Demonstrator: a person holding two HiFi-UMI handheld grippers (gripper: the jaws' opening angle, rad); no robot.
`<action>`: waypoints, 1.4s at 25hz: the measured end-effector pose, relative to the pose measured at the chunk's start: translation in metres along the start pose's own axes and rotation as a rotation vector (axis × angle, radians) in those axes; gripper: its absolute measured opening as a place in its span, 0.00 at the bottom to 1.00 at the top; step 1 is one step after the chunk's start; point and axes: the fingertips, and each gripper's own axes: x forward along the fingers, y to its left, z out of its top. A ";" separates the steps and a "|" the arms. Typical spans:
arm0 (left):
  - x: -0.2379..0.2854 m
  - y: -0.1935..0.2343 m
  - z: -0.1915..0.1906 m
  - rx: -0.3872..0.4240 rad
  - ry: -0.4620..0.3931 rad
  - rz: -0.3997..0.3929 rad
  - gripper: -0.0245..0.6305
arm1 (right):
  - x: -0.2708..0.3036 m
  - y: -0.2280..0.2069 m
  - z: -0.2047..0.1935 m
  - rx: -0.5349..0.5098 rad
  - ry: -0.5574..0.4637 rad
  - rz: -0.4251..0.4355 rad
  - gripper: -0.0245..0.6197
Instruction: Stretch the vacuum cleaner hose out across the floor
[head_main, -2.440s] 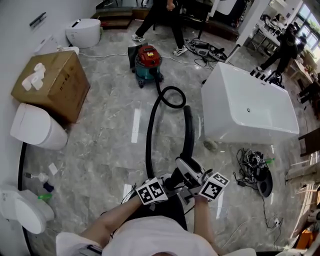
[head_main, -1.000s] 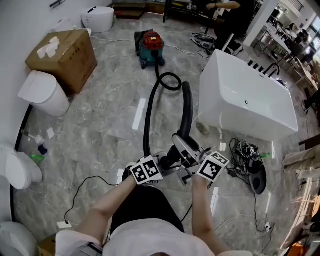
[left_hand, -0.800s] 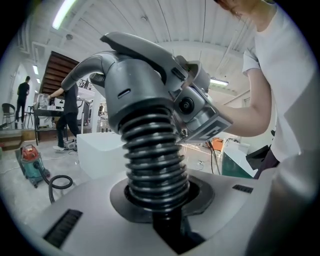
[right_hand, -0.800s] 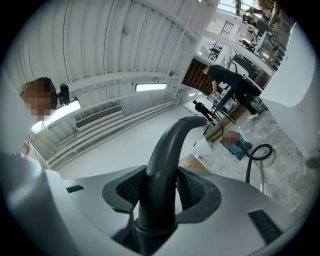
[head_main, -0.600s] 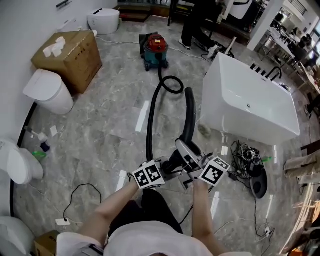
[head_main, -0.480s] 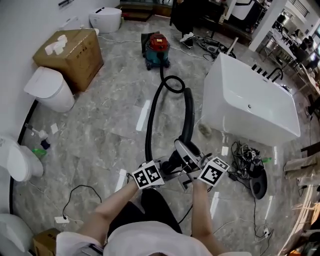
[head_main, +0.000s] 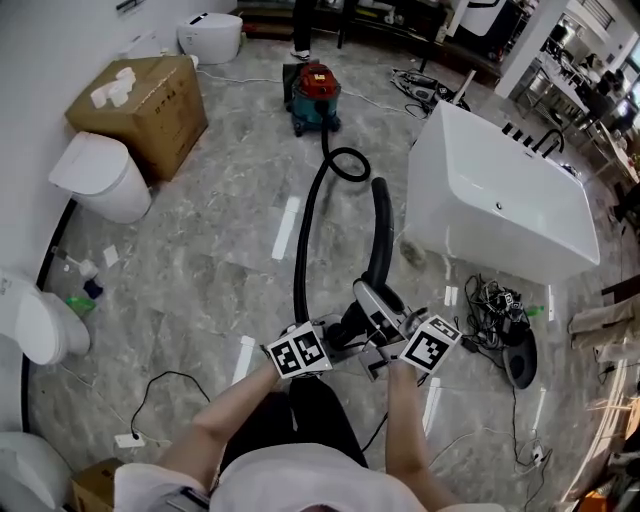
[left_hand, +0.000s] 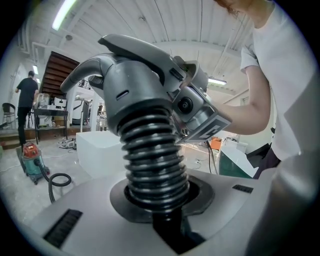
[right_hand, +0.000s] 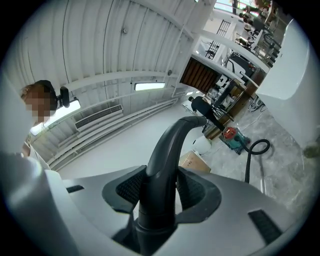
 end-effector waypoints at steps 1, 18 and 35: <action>-0.004 -0.003 -0.001 -0.003 -0.005 -0.004 0.18 | 0.002 0.003 -0.004 0.000 -0.002 -0.001 0.33; -0.114 -0.068 -0.042 0.050 0.011 -0.097 0.18 | 0.028 0.092 -0.084 -0.001 -0.097 -0.076 0.33; -0.162 -0.144 -0.063 0.060 0.013 -0.099 0.18 | 0.010 0.158 -0.142 0.036 -0.080 -0.067 0.33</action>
